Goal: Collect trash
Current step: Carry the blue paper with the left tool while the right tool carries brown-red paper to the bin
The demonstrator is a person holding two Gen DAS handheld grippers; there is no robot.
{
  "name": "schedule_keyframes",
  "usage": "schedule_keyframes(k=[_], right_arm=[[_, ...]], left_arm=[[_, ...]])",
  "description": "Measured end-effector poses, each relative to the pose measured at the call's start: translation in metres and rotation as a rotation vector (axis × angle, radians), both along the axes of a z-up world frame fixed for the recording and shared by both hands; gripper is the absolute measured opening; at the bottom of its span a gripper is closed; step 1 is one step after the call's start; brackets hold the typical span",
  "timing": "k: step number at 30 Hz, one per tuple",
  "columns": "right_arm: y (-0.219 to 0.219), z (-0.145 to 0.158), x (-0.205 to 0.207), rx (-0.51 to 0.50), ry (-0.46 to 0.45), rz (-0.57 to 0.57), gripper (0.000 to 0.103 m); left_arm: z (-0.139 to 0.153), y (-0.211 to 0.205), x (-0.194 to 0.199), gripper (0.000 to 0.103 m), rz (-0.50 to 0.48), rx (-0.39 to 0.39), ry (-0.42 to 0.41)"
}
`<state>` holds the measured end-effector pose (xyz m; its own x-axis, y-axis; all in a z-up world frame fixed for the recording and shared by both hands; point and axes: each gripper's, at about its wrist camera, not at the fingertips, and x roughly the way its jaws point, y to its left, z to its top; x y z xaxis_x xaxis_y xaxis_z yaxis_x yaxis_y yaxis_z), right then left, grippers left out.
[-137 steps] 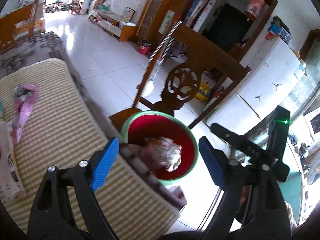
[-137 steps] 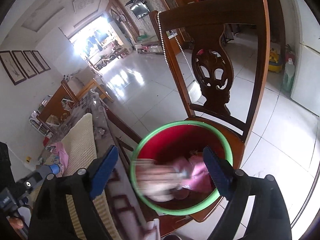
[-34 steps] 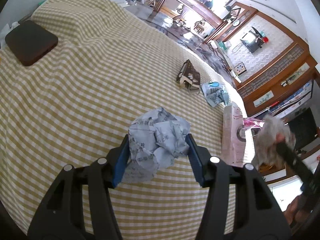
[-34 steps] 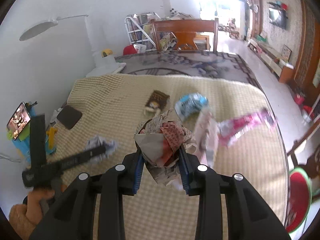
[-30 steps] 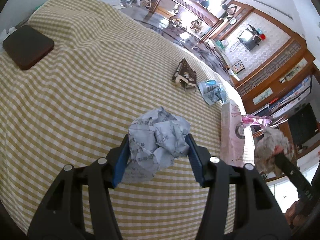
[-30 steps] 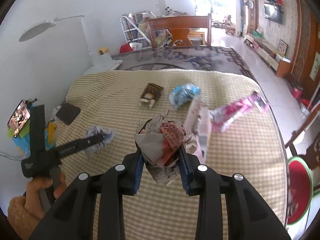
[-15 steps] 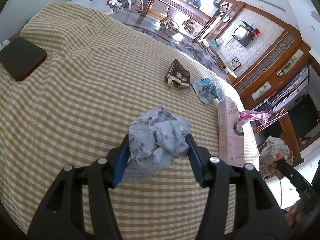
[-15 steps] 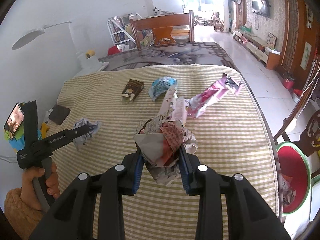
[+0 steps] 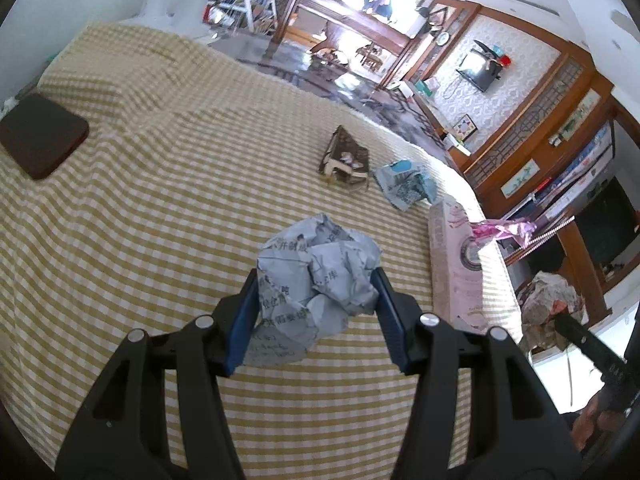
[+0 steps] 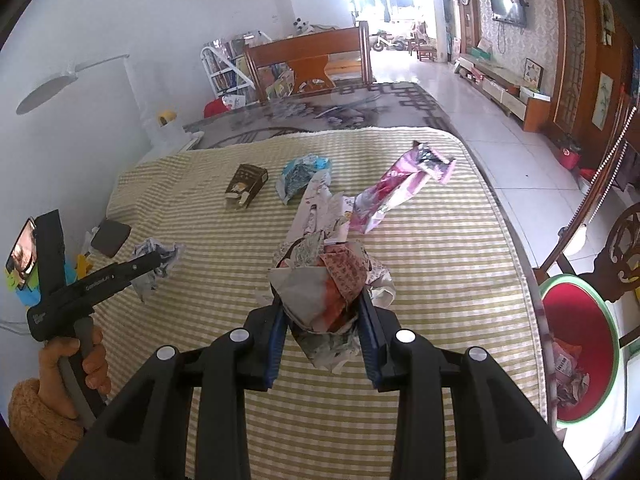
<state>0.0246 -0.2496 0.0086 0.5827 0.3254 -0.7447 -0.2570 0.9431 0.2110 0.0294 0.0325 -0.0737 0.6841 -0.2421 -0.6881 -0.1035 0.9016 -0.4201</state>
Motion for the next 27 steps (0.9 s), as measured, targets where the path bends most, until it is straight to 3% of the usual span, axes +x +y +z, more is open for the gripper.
schedule_keyframes(k=[10,13,20,27], right_arm=[[-0.039,0.026,-0.019,-0.049,-0.028,-0.003,0.033],[-0.054,0.032,-0.024,-0.034,-0.036,-0.023,0.033],[-0.090,0.034,-0.033,0.001,-0.048,-0.077,0.033],[-0.129,0.022,-0.044,0.065,-0.035,-0.146,0.033]], left_arm=[[0.018,-0.034,-0.007,0.053,-0.072,0.080,-0.053],[0.030,-0.049,-0.013,0.053,-0.082,0.064,-0.081],[0.052,-0.102,-0.022,0.053,-0.148,-0.069,-0.107],[0.082,-0.154,-0.025,0.053,-0.226,-0.053,-0.137]])
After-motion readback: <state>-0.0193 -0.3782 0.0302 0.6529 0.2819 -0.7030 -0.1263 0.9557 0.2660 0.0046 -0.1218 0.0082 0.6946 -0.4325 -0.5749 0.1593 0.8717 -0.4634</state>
